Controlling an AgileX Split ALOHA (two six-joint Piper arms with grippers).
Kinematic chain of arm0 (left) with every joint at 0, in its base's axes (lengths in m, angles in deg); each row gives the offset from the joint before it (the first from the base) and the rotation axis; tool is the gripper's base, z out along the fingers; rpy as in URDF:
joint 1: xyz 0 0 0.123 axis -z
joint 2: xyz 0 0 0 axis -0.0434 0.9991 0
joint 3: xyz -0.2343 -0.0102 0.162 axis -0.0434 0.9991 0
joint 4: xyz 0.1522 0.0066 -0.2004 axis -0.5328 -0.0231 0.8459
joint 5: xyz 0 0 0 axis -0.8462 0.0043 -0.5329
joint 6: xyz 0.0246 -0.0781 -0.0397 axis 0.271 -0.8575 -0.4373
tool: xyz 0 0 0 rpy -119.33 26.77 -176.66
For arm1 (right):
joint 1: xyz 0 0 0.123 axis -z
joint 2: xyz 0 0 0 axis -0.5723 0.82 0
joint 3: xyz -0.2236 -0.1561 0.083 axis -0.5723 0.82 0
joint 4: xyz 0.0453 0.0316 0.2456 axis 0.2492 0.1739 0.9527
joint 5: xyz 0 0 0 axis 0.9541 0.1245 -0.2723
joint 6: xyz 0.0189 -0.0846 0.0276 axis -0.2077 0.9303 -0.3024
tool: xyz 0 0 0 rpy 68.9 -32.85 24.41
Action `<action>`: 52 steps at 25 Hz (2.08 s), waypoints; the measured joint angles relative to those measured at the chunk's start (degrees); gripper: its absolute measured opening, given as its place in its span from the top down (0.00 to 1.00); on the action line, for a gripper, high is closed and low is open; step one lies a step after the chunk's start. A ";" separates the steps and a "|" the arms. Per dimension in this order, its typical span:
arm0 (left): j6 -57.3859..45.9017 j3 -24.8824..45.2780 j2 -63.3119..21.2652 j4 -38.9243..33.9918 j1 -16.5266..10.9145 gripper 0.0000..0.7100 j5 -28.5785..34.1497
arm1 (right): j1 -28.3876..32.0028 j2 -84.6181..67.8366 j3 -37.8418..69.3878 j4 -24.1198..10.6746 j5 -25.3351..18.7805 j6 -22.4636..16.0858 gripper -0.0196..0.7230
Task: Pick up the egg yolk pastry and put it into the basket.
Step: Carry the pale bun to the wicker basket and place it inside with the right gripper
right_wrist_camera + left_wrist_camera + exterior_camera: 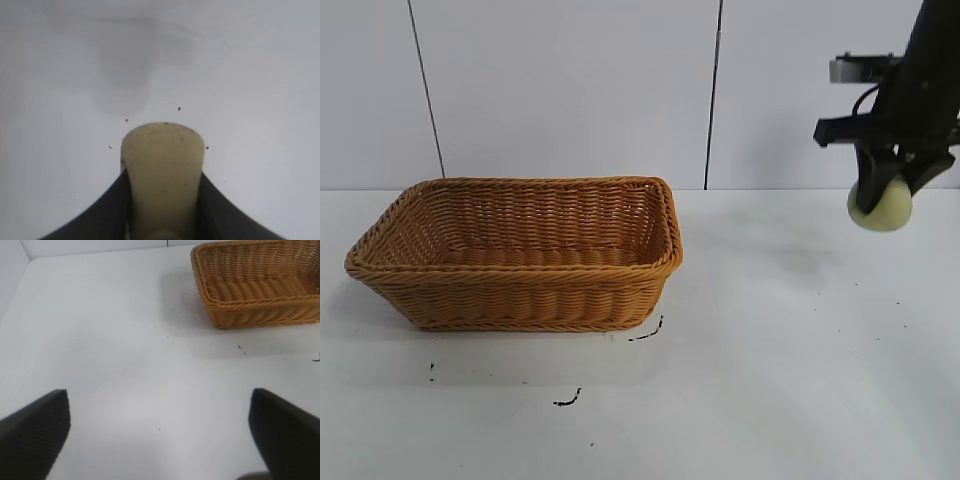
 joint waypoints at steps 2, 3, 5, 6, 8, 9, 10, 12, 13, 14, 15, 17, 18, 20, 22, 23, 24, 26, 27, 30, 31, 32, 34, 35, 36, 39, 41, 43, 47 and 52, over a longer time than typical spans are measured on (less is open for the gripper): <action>0.00 0.00 0.00 0.00 0.00 0.02 0.00 | -0.77 0.00 -1.59 -0.06 -0.55 -0.05 0.69; 0.00 0.00 0.00 0.00 0.00 0.02 0.00 | -1.41 0.00 -2.46 -0.06 -0.61 -0.05 0.69; 0.00 0.00 0.00 0.00 0.00 0.02 0.00 | -3.04 0.00 -4.26 -0.06 -0.61 -0.11 0.69; 0.00 0.00 0.00 0.00 0.00 0.02 0.00 | -3.84 0.00 -4.97 -0.06 -0.63 -0.17 0.69; 0.00 0.00 0.00 0.00 0.00 0.02 0.00 | -6.04 0.00 -6.52 -0.19 -0.63 -0.17 0.69; 0.00 0.00 0.00 0.00 0.00 0.02 0.00 | -7.06 0.00 -7.07 -0.18 -0.57 -0.17 0.69; 0.00 0.00 0.00 0.00 0.00 0.02 0.00 | -8.36 0.00 -7.67 -0.18 -0.46 -0.21 0.69; 0.00 0.00 0.00 0.00 0.00 0.02 0.00 | -11.12 0.00 -8.59 -0.18 -0.05 -0.21 0.69; 0.00 0.00 0.00 0.00 0.00 0.02 0.00 | -12.30 0.00 -8.85 -0.18 0.26 -0.28 0.69; 0.00 0.00 0.00 0.00 0.00 0.02 0.00 | -13.77 0.00 -9.04 -0.18 0.87 -0.44 0.69; 0.00 0.00 0.00 0.00 0.00 0.02 0.00 | -15.24 0.00 -9.05 -0.18 1.49 -0.57 0.69; 0.00 0.00 0.00 0.00 0.00 0.02 0.00 | -17.96 0.00 -9.05 -0.18 2.65 -0.93 0.69; 0.00 0.00 0.00 0.00 0.00 0.02 0.00 | -19.42 0.14 -9.05 -0.18 3.27 -1.13 0.69; 0.00 0.00 0.00 0.00 0.00 0.02 0.00 | -22.04 0.62 -9.11 -0.18 4.43 -1.34 0.69; 0.00 0.00 0.00 0.00 0.00 0.02 0.00 | -24.91 1.65 -9.11 -0.18 5.82 -1.39 0.69; 0.00 0.00 0.00 0.00 0.00 0.02 0.00 | -26.29 2.21 -9.11 -0.18 6.52 -1.46 0.69; 0.00 0.00 0.00 0.00 0.00 0.02 0.00 | -27.40 2.91 -9.11 -0.18 7.54 -1.53 0.69; 0.00 0.00 0.00 0.00 0.00 0.02 0.00 | -29.92 4.35 -9.11 -0.08 9.93 -1.73 0.69; 0.00 0.00 0.00 0.00 0.00 0.02 0.00 | -30.87 5.19 -9.11 -0.09 10.98 -1.87 0.69; 0.00 0.00 0.00 0.00 0.00 0.02 0.00 | -33.53 8.14 -9.11 -0.01 15.26 -2.00 0.69; 0.00 0.00 0.00 0.00 0.00 0.02 0.00 | -34.00 9.44 -9.11 -0.01 16.52 -2.23 0.69; 0.00 0.00 0.00 0.00 0.00 0.02 0.00 | -34.34 10.69 -9.11 0.10 18.07 -2.64 0.69; 0.00 0.00 0.00 0.00 0.00 0.02 0.00 | -34.49 13.39 -9.11 0.47 20.96 -3.28 0.69; 0.00 0.00 0.00 0.00 0.00 0.02 0.00 | -34.49 14.88 -9.11 0.57 22.46 -3.87 0.69; 0.00 0.00 0.00 0.00 0.00 0.02 0.00 | -34.49 16.36 -9.11 0.57 23.81 -4.37 0.69; 0.00 0.00 0.00 0.00 0.00 0.02 0.00 | -34.49 20.04 -9.11 0.61 27.10 -4.76 0.69; 0.00 0.00 0.00 0.00 0.00 0.02 0.00 | -34.49 21.92 -9.11 0.61 28.86 -4.88 0.69; 0.00 0.00 0.00 0.00 0.00 0.02 0.00 | -34.49 23.40 -9.11 0.61 30.38 -4.88 0.69; 0.00 0.00 0.00 0.00 0.00 0.02 0.00 | -34.49 24.19 -9.11 0.68 30.98 -4.93 0.60; 0.00 0.00 0.00 0.00 0.00 0.02 0.00 | -34.49 24.19 -9.18 0.67 30.40 -4.93 0.31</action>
